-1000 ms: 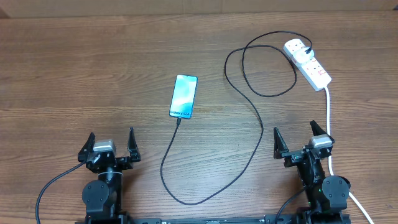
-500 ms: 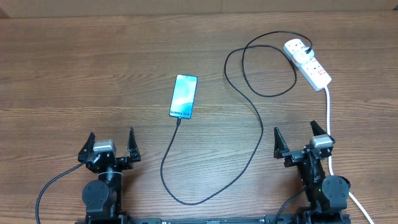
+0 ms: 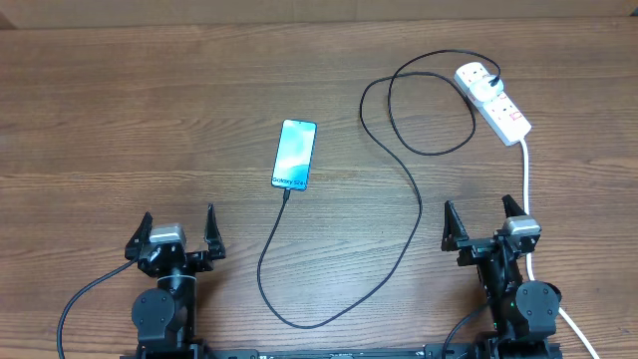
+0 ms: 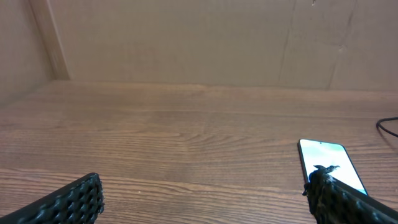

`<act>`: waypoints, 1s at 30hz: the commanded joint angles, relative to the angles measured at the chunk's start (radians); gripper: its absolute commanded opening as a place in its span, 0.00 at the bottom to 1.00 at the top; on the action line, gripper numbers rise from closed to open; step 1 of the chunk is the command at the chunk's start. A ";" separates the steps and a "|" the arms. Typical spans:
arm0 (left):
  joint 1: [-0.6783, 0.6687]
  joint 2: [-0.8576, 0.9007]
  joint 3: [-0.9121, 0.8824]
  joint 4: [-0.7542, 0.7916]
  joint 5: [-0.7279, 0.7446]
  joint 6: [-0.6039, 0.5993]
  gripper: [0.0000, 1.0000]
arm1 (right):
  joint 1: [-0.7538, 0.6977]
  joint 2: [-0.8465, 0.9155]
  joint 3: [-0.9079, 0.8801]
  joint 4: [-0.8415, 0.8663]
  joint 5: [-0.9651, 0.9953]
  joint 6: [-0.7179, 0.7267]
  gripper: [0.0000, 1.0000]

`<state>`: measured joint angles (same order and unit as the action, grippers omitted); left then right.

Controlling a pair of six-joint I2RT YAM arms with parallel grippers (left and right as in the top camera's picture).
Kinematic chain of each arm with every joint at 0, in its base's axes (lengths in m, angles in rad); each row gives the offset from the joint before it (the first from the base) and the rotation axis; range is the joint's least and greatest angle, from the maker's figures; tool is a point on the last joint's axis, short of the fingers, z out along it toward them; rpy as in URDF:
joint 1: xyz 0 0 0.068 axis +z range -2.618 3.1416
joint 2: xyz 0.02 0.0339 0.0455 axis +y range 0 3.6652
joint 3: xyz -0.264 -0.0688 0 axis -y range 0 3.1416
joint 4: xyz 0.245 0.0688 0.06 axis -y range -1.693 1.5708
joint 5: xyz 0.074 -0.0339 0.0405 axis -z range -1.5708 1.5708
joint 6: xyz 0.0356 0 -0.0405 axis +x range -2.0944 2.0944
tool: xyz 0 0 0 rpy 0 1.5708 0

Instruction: Plug charger to phone and switch on socket

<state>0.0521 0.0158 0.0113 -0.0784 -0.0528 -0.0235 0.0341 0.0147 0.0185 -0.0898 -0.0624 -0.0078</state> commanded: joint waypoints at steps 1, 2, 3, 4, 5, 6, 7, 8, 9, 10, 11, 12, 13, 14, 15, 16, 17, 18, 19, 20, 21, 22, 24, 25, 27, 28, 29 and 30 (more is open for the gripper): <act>-0.008 -0.011 -0.006 0.003 0.009 -0.014 1.00 | -0.003 -0.012 -0.010 0.005 0.013 0.000 1.00; -0.008 -0.011 -0.006 0.003 0.009 -0.014 1.00 | -0.002 -0.012 -0.010 0.006 0.008 0.001 1.00; -0.008 -0.011 -0.006 0.003 0.009 -0.014 1.00 | -0.002 -0.012 -0.010 0.009 0.002 0.001 1.00; -0.008 -0.011 -0.006 0.003 0.009 -0.014 1.00 | -0.002 -0.012 -0.010 0.009 0.002 0.001 1.00; -0.008 -0.011 -0.006 0.003 0.009 -0.014 1.00 | -0.003 -0.012 -0.010 0.009 0.002 0.001 1.00; -0.008 -0.011 -0.006 0.003 0.009 -0.014 1.00 | -0.003 -0.012 -0.010 0.009 0.002 0.001 1.00; -0.008 -0.011 -0.006 0.003 0.009 -0.014 1.00 | -0.003 -0.012 -0.010 0.009 0.002 0.001 1.00; -0.008 -0.011 -0.006 0.003 0.009 -0.014 1.00 | -0.003 -0.012 -0.010 0.009 0.002 0.001 1.00; -0.008 -0.011 -0.006 0.003 0.009 -0.014 1.00 | -0.003 -0.012 -0.010 0.009 0.002 0.001 1.00; -0.008 -0.011 -0.006 0.003 0.009 -0.014 1.00 | -0.003 -0.012 -0.010 0.009 0.002 0.001 1.00; -0.008 -0.011 -0.006 0.003 0.009 -0.014 1.00 | -0.003 -0.012 -0.010 0.009 0.002 0.001 1.00; -0.008 -0.011 -0.006 0.003 0.009 -0.014 1.00 | -0.003 -0.012 -0.010 0.009 0.002 0.001 1.00; -0.008 -0.011 -0.006 0.003 0.008 -0.014 1.00 | -0.003 -0.012 -0.010 0.009 0.002 0.001 1.00; -0.008 -0.011 -0.006 0.003 0.009 -0.014 1.00 | -0.003 -0.012 -0.010 0.009 0.002 0.001 1.00; -0.008 -0.011 -0.006 0.003 0.009 -0.014 1.00 | -0.003 -0.012 -0.010 0.009 0.002 0.001 1.00; -0.008 -0.011 -0.006 0.003 0.009 -0.014 1.00 | -0.003 -0.012 -0.010 0.009 0.002 0.001 1.00; -0.008 -0.011 -0.006 0.003 0.009 -0.014 1.00 | -0.003 -0.012 -0.010 0.009 0.002 0.001 1.00; -0.008 -0.011 -0.006 0.003 0.009 -0.014 1.00 | -0.003 -0.012 -0.010 0.009 0.002 0.001 1.00; -0.008 -0.011 -0.006 0.003 0.009 -0.014 1.00 | -0.003 -0.012 -0.010 0.009 0.001 0.001 1.00; -0.008 -0.011 -0.006 0.003 0.009 -0.014 1.00 | -0.003 -0.012 -0.010 0.009 0.002 0.001 1.00; -0.008 -0.011 -0.006 0.003 0.009 -0.014 1.00 | -0.003 -0.012 -0.010 0.009 0.002 0.001 1.00; -0.008 -0.011 -0.006 0.003 0.009 -0.014 1.00 | -0.003 -0.012 -0.010 0.009 0.002 0.001 1.00; -0.008 -0.011 -0.006 0.003 0.009 -0.014 1.00 | -0.003 -0.012 -0.010 0.009 0.002 0.001 1.00; -0.008 -0.011 -0.006 0.003 0.009 -0.014 1.00 | -0.003 -0.012 -0.010 0.009 0.002 0.001 1.00; -0.008 -0.011 -0.006 0.003 0.008 -0.014 1.00 | -0.003 -0.012 -0.010 0.009 0.002 0.001 1.00; -0.008 -0.011 -0.006 0.003 0.005 -0.014 1.00 | -0.003 -0.012 -0.010 0.009 0.002 0.001 1.00; -0.008 -0.011 -0.006 0.003 0.005 -0.014 1.00 | -0.003 -0.012 -0.010 0.009 0.002 0.001 1.00; -0.008 -0.011 -0.006 0.003 0.005 -0.013 0.99 | -0.003 -0.012 -0.010 0.009 0.002 0.001 1.00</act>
<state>0.0521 0.0158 0.0113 -0.0780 -0.0528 -0.0235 0.0341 0.0147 0.0185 -0.0879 -0.0631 -0.0074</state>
